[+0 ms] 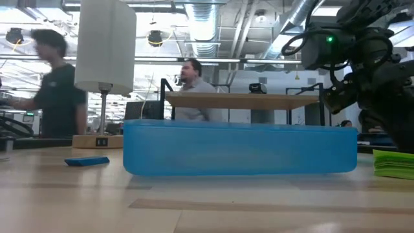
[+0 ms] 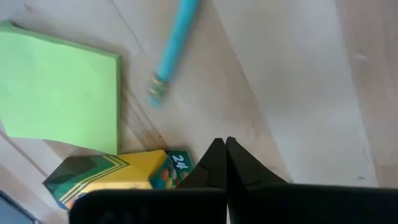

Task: Pack school essentials
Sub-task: Put the blue pencil into the blue supply box

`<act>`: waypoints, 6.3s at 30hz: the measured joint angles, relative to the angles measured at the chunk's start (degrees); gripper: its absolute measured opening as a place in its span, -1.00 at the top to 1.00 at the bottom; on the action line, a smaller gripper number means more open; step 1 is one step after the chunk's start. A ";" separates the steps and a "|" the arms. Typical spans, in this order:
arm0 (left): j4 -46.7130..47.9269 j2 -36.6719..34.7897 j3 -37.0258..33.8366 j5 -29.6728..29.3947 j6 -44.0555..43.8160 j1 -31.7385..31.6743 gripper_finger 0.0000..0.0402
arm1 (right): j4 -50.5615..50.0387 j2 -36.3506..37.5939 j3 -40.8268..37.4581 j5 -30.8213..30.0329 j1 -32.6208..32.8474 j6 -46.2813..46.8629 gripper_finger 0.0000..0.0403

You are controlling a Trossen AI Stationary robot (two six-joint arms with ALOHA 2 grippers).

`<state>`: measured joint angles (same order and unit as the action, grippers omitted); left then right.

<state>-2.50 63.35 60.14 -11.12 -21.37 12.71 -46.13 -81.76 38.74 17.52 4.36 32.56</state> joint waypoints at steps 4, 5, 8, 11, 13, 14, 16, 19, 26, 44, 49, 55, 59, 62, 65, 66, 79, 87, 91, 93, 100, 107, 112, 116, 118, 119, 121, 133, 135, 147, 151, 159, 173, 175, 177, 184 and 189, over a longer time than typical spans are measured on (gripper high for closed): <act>0.00 0.00 -0.01 -0.01 -0.07 0.00 0.42 | -0.09 0.02 0.00 0.13 0.00 0.00 0.98; 0.00 0.00 0.00 -0.02 -0.09 0.00 0.42 | -0.09 0.02 0.00 0.13 -0.02 -0.02 0.98; 0.00 0.00 0.00 -0.01 -0.23 0.00 0.42 | -0.07 0.03 0.00 0.11 -0.02 0.00 0.99; 0.00 0.00 -0.01 -0.01 -0.26 0.00 0.42 | -0.06 0.04 0.00 0.11 -0.02 0.08 0.94; 0.00 0.00 0.00 0.00 -0.26 0.00 0.42 | 0.02 0.04 0.00 0.10 -0.02 0.33 0.88; 0.00 0.00 0.00 0.00 -0.26 0.00 0.42 | 0.12 0.04 0.00 0.11 -0.02 0.37 0.85; 0.00 0.00 0.00 0.00 -0.26 -0.02 0.42 | -0.11 0.04 0.27 0.07 -0.02 0.37 0.78; 0.02 0.00 0.00 0.00 -0.26 -0.29 0.42 | 0.04 0.04 1.79 -0.23 -0.02 0.19 0.71; 0.02 0.00 0.00 0.57 -0.35 -1.51 0.42 | 2.58 0.07 3.76 -2.47 -0.02 1.60 0.69; 0.02 0.00 0.00 1.47 -0.81 -1.90 0.42 | 5.42 -0.07 -0.02 -2.57 6.03 19.19 0.07; 0.02 0.00 0.00 1.47 0.06 -1.95 0.42 | 10.06 -0.07 -2.03 -3.23 7.38 23.35 0.05; 0.02 0.00 0.00 1.89 0.23 -2.74 0.42 | 10.80 0.11 -3.80 -7.13 7.61 24.55 0.17; 0.02 0.00 0.00 1.92 0.01 -3.26 0.42 | 10.38 0.11 -3.94 -8.88 7.53 24.07 0.26; 0.00 0.00 0.00 1.93 -0.20 -3.25 0.42 | 9.42 0.07 -4.00 -10.11 7.54 22.94 0.35; 0.00 0.00 0.00 1.97 -0.20 -3.23 0.42 | 8.16 0.04 -4.00 -11.16 7.54 22.19 0.43; 0.00 0.00 0.00 1.97 -0.20 -3.23 0.42 | 7.99 0.03 -4.00 -11.36 7.56 21.76 0.46; -1.24 0.00 0.00 1.93 -0.24 -3.82 0.42 | 7.62 0.00 -4.04 -11.31 7.41 20.97 0.91; -1.55 0.00 0.00 1.84 -0.25 -3.82 0.42 | 7.76 0.23 -3.89 -10.10 6.71 21.44 0.95; -1.55 0.00 0.00 1.82 -0.26 -3.82 0.42 | 7.60 1.01 -3.41 -10.10 6.71 21.56 0.98; -1.66 0.00 0.00 1.82 -0.26 -3.82 0.42 | 7.50 1.14 -3.29 -10.04 6.44 21.95 0.98; -1.84 0.00 0.00 1.76 -0.24 -3.82 0.42 | 7.56 1.25 -2.71 -10.06 6.29 22.51 1.00; -1.83 0.00 0.00 1.71 -0.19 -3.80 0.42 | 7.78 1.25 -2.69 -8.03 6.32 22.91 1.00; -1.81 0.00 0.00 1.71 -0.16 -3.80 0.42 | 7.30 1.88 -2.26 -7.50 6.32 22.98 1.00; -1.79 0.00 0.00 1.72 0.10 -3.78 0.42 | 7.10 2.85 -1.79 -7.43 5.95 23.08 1.00; -1.79 0.00 0.00 1.69 0.60 -3.78 0.42 | 6.91 3.42 -1.77 -7.30 5.98 23.30 1.00; -1.79 0.00 0.00 1.71 0.63 -3.78 0.42 | 6.95 3.71 -1.77 -7.22 5.98 23.57 1.00; -1.79 0.00 0.00 1.71 0.63 -3.78 0.42 | 6.96 4.23 -1.74 -7.16 5.99 24.02 1.00; -1.77 0.00 0.00 1.72 0.09 -3.78 0.42 | 8.05 2.10 -1.62 -11.78 7.05 21.38 0.35; -1.75 0.00 0.00 1.73 -0.33 -3.78 0.42 | 8.03 0.48 -1.64 -12.32 7.96 21.14 0.21; -1.95 0.00 0.00 1.69 -1.84 -3.78 0.42 | 9.22 -6.66 -0.71 -14.34 12.29 23.43 0.15; -1.99 0.00 0.00 1.27 -1.79 -3.80 0.42 | 10.06 -5.99 -1.03 -12.46 11.10 24.46 0.42; -2.14 -0.01 0.00 0.60 -1.77 -3.81 0.42 | 11.26 -5.88 -1.09 -10.91 9.37 22.70 0.94; -2.14 -0.02 0.00 0.59 -1.64 -3.80 0.42 | 10.11 -0.18 -1.93 -12.30 9.01 26.29 0.98; -2.14 -0.02 0.00 0.59 -1.60 -3.80 0.42 | 9.75 0.65 -1.97 -12.73 9.03 27.01 0.99; -2.14 -0.02 0.00 0.59 -1.28 -3.80 0.42 | 9.78 1.15 -1.97 -13.34 8.98 27.45 0.98; -2.14 0.00 0.00 0.59 -1.18 -3.80 0.42 | 9.96 1.73 -1.90 -13.34 9.04 27.67 0.99; -2.10 -0.02 0.00 0.62 -1.20 -3.80 0.42 | 11.09 1.88 -1.86 -13.27 9.16 28.54 0.99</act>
<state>-4.60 63.33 60.14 -10.50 -22.57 8.91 -35.04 -79.87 36.88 4.25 13.52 61.09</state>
